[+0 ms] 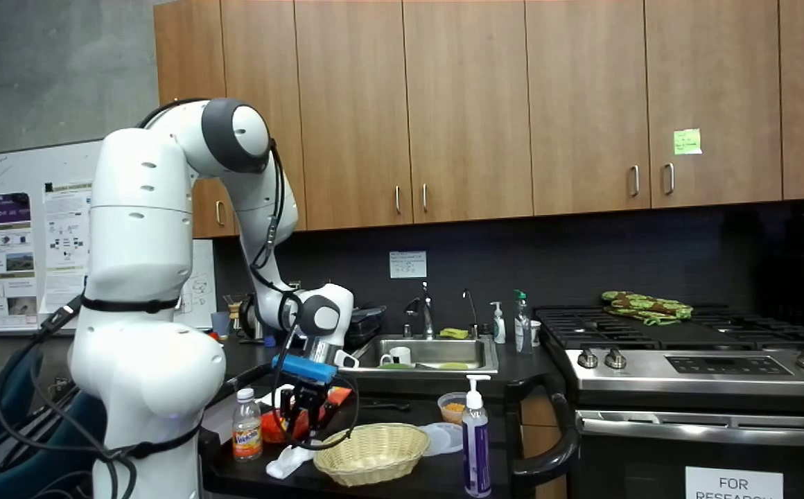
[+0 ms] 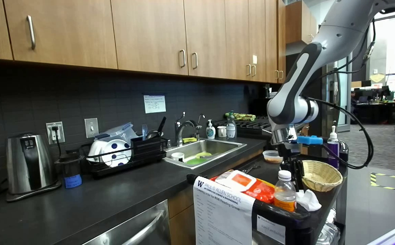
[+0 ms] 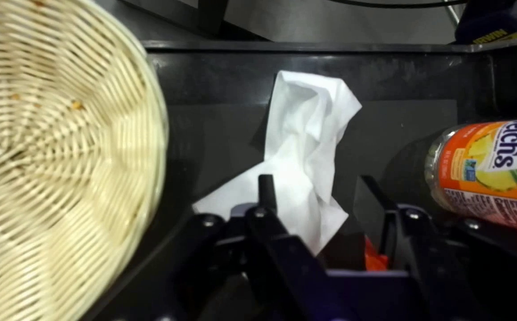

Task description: Pick up one wet wipe from the orange packet of wet wipes and wipe the kitchen counter

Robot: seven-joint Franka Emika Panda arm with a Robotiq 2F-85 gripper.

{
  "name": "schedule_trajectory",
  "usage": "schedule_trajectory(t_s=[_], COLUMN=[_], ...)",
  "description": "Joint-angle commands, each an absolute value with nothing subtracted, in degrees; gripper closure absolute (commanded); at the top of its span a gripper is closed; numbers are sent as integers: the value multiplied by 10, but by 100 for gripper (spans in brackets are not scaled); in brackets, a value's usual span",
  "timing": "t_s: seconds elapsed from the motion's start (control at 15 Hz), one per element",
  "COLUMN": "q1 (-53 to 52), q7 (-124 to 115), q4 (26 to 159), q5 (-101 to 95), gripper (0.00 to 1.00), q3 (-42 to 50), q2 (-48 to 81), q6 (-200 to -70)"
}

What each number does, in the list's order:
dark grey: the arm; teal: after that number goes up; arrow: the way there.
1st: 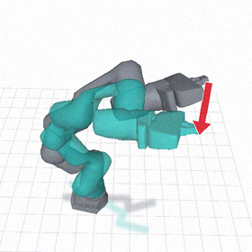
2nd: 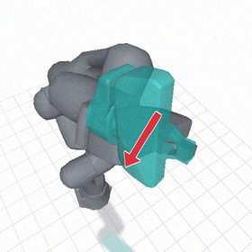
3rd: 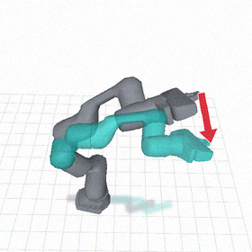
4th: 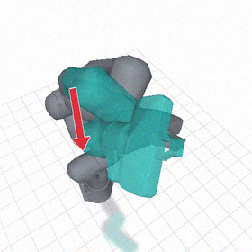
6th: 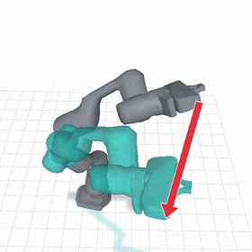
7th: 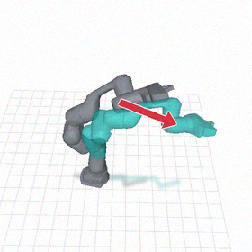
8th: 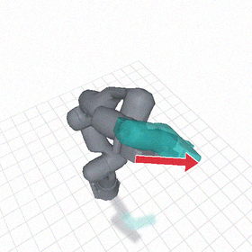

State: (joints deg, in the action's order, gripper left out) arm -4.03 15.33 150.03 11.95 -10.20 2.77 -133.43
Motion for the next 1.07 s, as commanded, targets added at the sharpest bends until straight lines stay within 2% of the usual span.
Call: schedule_trajectory(t_s=[0.0,0.2,1.0], q1=[-52,-53,-50], q7=[157,154,158], q4=[1495,1478,1426], q5=[119,108,-3], gripper=[18,1,0], q3=[-93,-88,-61], q2=[-16,-29,-112], q6=[-1309,-1297,-1261])
